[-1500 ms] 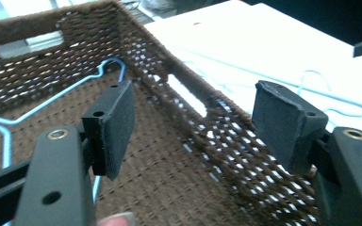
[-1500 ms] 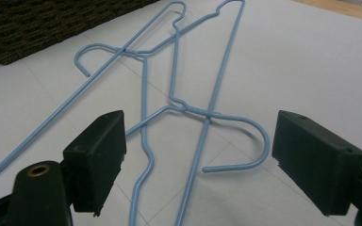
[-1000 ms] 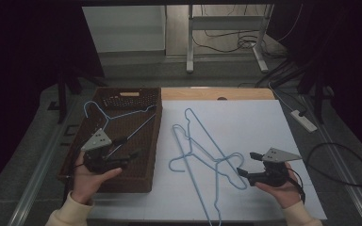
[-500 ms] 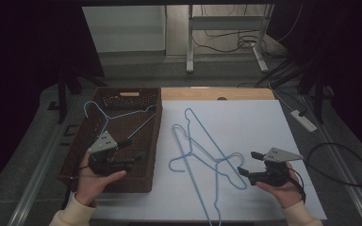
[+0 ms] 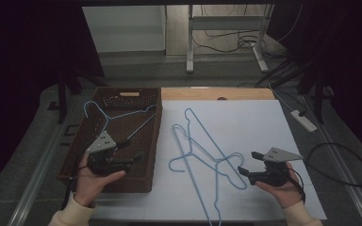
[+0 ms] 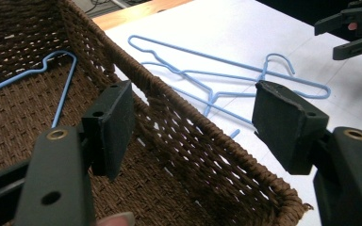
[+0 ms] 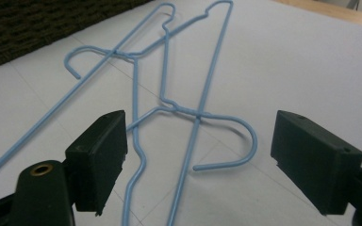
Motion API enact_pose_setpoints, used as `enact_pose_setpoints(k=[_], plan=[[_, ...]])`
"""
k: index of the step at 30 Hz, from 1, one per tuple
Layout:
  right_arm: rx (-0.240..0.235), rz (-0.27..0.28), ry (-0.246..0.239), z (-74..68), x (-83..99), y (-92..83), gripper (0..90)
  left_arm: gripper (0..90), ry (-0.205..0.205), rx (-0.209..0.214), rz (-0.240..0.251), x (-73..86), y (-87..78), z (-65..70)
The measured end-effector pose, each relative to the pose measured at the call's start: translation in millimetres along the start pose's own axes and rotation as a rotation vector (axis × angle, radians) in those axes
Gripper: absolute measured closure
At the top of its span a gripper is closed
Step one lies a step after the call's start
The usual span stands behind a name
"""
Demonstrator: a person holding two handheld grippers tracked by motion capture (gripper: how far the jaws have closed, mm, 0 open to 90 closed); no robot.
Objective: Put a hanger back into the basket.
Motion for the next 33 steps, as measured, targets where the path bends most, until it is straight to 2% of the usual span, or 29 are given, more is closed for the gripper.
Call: enact_pose_setpoints(k=[11, 15, 16, 26, 33], plan=[[0.030, -0.078, 0.001, -2.0, 1.4, 5.4, 22.6, 31.3, 0.009, -0.002, -0.016, 2.3, 1.2, 2.1], [0.036, -0.084, 0.011, -0.3, 2.1, 5.7, 23.8, 31.3, 0.009, 0.001, -0.018, 2.6, 1.5, 2.7], [0.050, -0.095, 0.019, 1.3, 2.7, 5.9, 24.0, 31.3, 0.010, 0.001, -0.018, 2.5, 1.3, 2.7], [0.056, -0.106, 0.021, 5.0, 2.6, 7.1, 26.9, 31.4, 0.012, 0.008, -0.025, 2.9, 1.2, 4.5], [0.080, -0.130, 0.016, 14.0, -5.4, 7.6, 29.4, 31.4, 0.012, 0.010, -0.025, 2.5, 1.2, 4.8]])
Point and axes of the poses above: each handheld gripper's, and its own axes: y roughly forward along the jaws, x roughly out of its underside, z roughly to its right, the point moved 4 cm from there along y, roughly forward along the jaws, and after that the axes turned 15 degrees about -y, right-handed, at the moved point
